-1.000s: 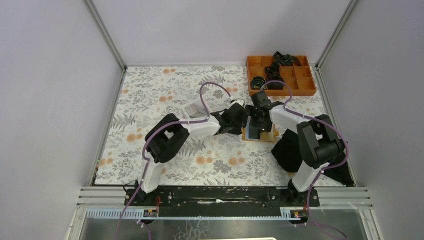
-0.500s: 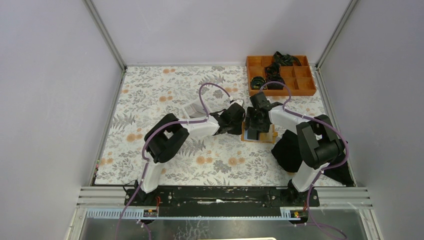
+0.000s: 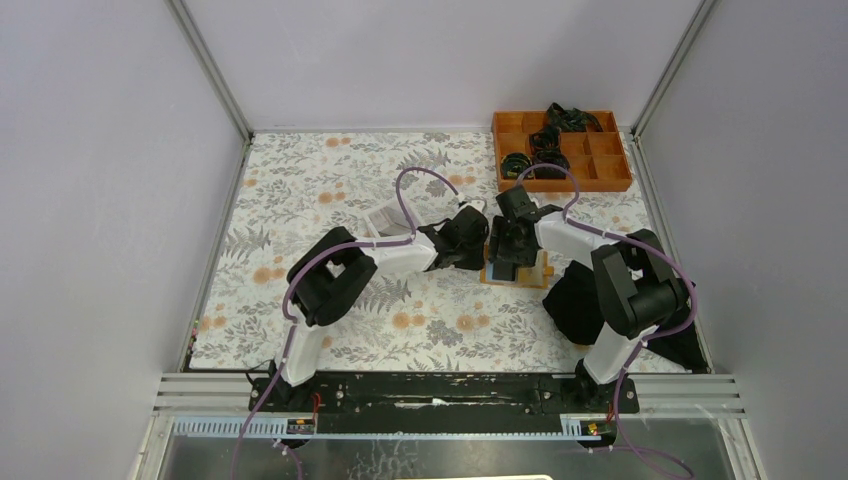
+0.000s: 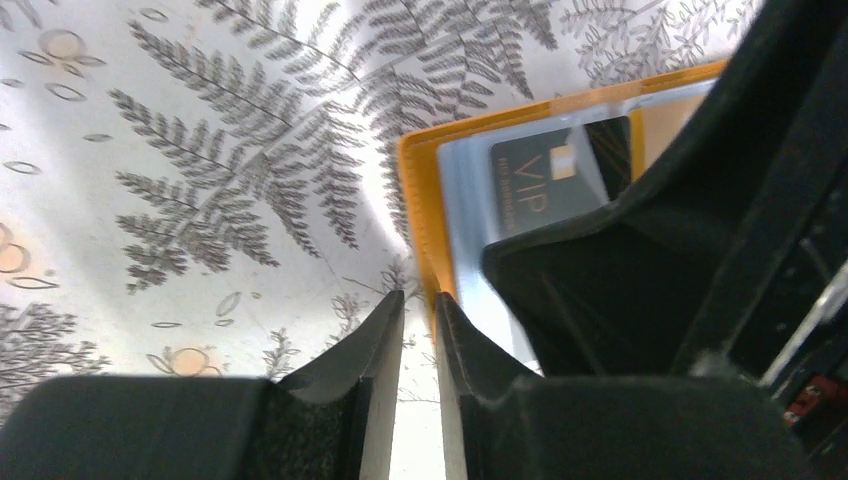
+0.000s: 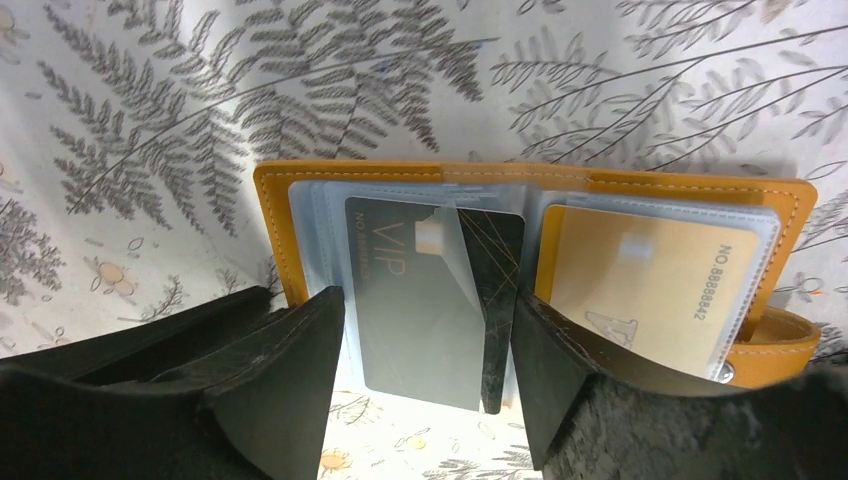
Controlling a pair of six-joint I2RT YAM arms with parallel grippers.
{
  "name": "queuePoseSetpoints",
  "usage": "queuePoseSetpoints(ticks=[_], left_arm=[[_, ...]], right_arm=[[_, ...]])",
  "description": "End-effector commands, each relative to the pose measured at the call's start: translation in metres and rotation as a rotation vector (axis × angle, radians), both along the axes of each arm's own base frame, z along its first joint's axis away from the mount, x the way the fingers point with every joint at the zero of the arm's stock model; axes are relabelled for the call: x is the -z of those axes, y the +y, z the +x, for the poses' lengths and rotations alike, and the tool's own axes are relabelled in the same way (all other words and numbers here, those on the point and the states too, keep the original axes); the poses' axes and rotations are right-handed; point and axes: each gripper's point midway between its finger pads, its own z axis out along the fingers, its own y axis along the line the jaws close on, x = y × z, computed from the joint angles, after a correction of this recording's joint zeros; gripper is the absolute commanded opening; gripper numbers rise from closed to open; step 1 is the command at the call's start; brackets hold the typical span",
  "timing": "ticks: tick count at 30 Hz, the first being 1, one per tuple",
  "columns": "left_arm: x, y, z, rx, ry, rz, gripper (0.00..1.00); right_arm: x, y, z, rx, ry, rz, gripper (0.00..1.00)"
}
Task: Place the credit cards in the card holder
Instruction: Insert the credit card into the card holder.
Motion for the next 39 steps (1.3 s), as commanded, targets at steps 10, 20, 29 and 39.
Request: queuePoseSetpoints(ticks=[10, 20, 29, 39], left_arm=[[0.019, -0.001, -0.022, 0.032, 0.071, 0.000, 0.26], [0.019, 0.004, -0.021, 0.022, 0.063, 0.014, 0.26], [0.008, 0.006, -0.020, 0.016, 0.038, -0.017, 0.25], [-0.021, -0.005, -0.022, 0.064, 0.001, -0.136, 0.26]], right_arm=[[-0.004, 0.001, -0.023, -0.025, 0.049, -0.048, 0.77], [-0.016, -0.005, -0.017, -0.021, 0.016, -0.083, 0.85], [-0.033, -0.004, -0.011, -0.012, -0.045, -0.059, 0.83], [-0.051, -0.005, -0.008, -0.002, -0.081, -0.048, 0.83]])
